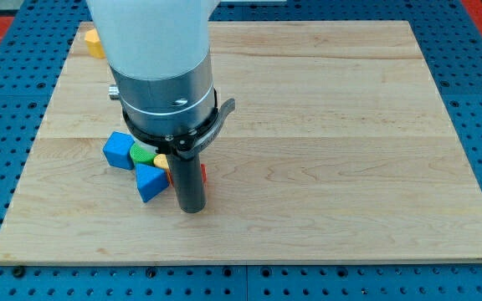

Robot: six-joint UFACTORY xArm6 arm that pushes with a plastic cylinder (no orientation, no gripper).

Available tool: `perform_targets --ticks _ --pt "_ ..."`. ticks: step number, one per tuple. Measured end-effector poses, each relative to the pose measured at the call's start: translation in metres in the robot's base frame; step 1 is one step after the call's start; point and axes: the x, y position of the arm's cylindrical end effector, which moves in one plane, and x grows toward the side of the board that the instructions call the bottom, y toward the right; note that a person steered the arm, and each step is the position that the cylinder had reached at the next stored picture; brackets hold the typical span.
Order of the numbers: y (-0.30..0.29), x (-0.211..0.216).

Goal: Push the group of blocks slightly down

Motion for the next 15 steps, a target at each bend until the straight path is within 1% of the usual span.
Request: perform_targets --ticks 2,5,6,8,9,10,11,12,13,14,15 --pt "-0.005 -0.012" --pt "0.058 -0.004" --pt "0.05 -0.033" --pt "0.02 -0.114" --pt "-0.017 -0.159" --pt "-0.047 -0.184" --pt "-0.071 -0.192" --pt "-0.092 -0.179" --pt "-0.091 -0.172" --pt "-0.055 -0.198" --pt "-0.006 -0.186"
